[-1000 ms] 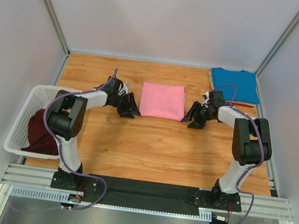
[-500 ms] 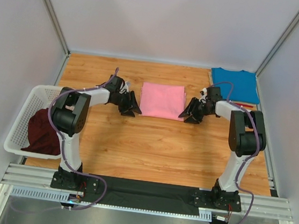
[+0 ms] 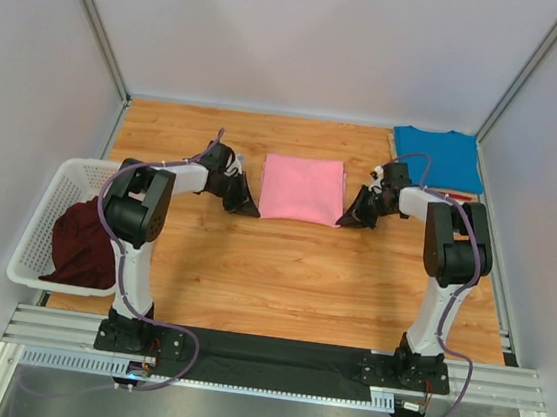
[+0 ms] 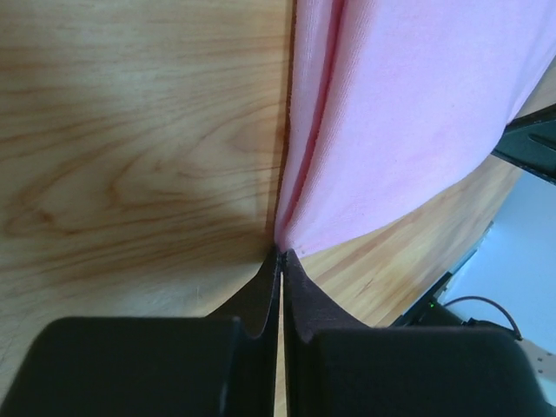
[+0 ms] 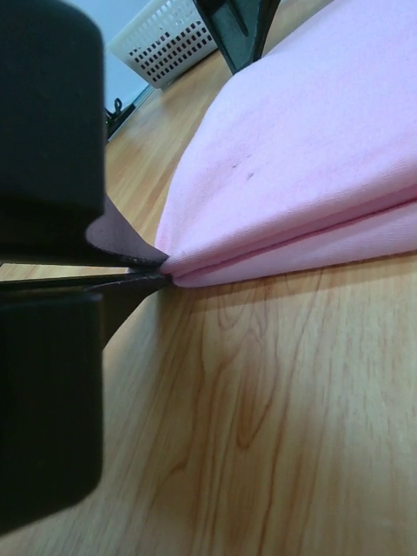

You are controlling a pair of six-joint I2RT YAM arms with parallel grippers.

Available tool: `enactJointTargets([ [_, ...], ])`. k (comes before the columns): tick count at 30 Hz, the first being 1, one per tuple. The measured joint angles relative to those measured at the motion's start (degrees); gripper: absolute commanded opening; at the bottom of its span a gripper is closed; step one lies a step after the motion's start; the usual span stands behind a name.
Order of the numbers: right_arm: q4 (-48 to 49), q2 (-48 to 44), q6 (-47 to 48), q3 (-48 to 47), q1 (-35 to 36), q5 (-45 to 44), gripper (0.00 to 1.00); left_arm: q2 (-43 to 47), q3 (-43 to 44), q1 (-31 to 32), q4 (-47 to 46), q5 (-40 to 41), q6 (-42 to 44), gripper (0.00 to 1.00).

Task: Fold and stack the t-shirts
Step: Neatly place the folded tshirt to the corner

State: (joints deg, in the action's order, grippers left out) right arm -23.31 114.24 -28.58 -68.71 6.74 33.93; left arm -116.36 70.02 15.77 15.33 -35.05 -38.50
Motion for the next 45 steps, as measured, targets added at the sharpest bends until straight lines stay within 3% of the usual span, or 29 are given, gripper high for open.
enactJointTargets([
  [6,-0.83,-3.15,0.00,3.85,1.55,-1.42,0.01,1.73,-1.62,0.02,2.71,0.24,0.72,0.00],
  [8,-1.86,-5.77,-0.07,6.82,2.84,-2.56,0.06,3.54,-3.74,0.24,4.17,0.15,1.05,0.00],
  [10,-3.32,-8.66,-0.17,9.90,4.57,-3.85,0.11,5.44,-5.68,0.46,5.73,-0.04,1.42,0.05],
  [11,-3.76,-9.99,-0.26,11.34,5.35,-4.35,0.19,6.34,-6.54,0.66,6.45,-0.04,1.57,0.07],
  [15,-5.79,-14.60,-1.20,15.32,7.48,-5.99,0.42,8.85,-8.15,1.51,10.82,0.24,3.10,0.37],
  [20,-7.85,-19.87,-1.73,17.27,7.63,-8.70,0.54,10.75,-8.44,2.21,16.79,2.14,5.18,0.45],
  [25,-9.53,-20.94,-0.15,13.05,7.02,-11.39,0.55,14.62,-8.68,2.23,21.20,4.63,6.75,0.46],
  [38,-8.57,-0.76,8.07,-15.93,1.36,-11.41,0.57,29.20,-13.99,2.19,28.15,7.48,9.40,0.46],
  [45,-9.11,5.40,12.28,-18.14,0.39,-6.75,0.58,33.81,-15.39,2.19,30.29,8.44,9.46,0.45],
])
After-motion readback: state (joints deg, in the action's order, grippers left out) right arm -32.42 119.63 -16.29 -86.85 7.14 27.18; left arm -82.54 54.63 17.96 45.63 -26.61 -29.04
